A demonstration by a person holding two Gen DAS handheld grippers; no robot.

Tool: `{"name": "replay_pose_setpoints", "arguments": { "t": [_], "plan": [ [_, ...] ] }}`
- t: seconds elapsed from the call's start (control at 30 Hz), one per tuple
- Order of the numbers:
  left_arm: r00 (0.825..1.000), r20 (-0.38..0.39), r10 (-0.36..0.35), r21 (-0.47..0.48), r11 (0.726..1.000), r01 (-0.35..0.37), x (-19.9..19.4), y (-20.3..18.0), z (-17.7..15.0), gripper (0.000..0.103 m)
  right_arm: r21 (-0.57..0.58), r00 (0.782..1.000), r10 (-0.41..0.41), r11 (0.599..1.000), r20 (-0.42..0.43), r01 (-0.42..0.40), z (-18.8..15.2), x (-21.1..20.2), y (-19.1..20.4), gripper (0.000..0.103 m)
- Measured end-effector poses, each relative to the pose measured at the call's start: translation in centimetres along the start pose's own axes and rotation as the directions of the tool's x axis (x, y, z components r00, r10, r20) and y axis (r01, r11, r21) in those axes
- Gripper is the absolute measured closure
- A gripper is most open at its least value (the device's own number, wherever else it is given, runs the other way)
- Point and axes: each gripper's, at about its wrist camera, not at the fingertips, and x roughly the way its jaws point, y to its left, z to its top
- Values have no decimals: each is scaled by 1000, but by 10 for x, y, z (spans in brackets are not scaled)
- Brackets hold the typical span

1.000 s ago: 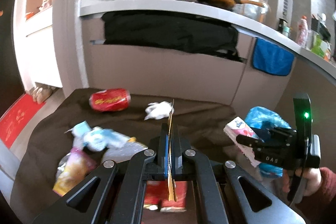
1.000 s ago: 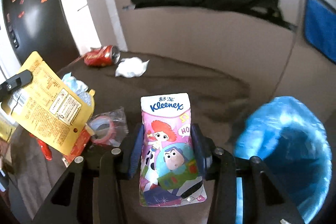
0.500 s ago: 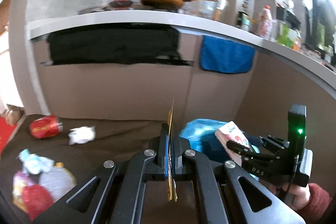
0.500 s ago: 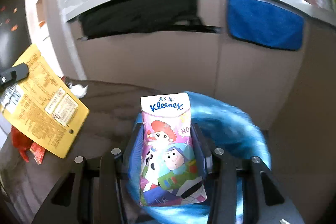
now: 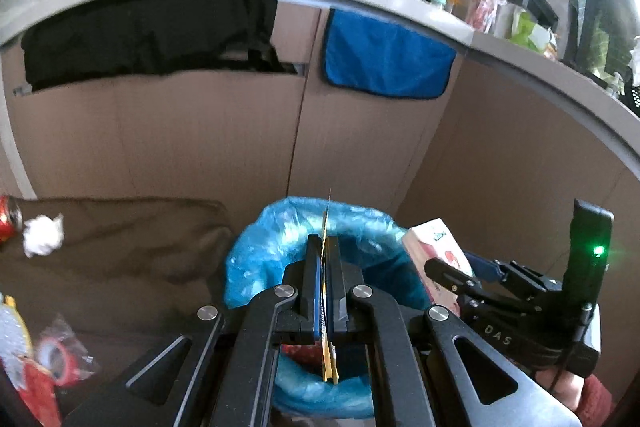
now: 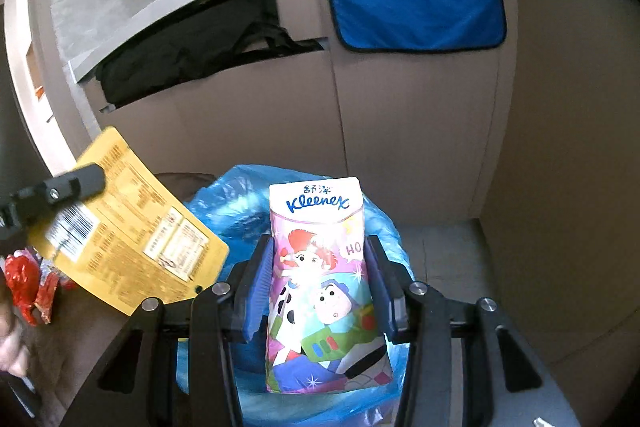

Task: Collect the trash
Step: 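Carry the card and tissue pack in both tools over the blue-lined bin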

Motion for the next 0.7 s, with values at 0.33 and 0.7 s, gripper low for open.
{"name": "replay_pose_setpoints", "arguments": {
  "t": [0.33, 0.7],
  "plan": [
    [995, -97, 5, -53, 999, -10, 52, 30, -32, 98, 16, 999, 24, 1000, -32, -23, -21, 39, 1, 57],
    [989, -149, 17, -39, 999, -23, 70, 45, -48, 77, -4, 1000, -2, 1000, -31, 2, -34, 49, 1, 53]
  ]
}}
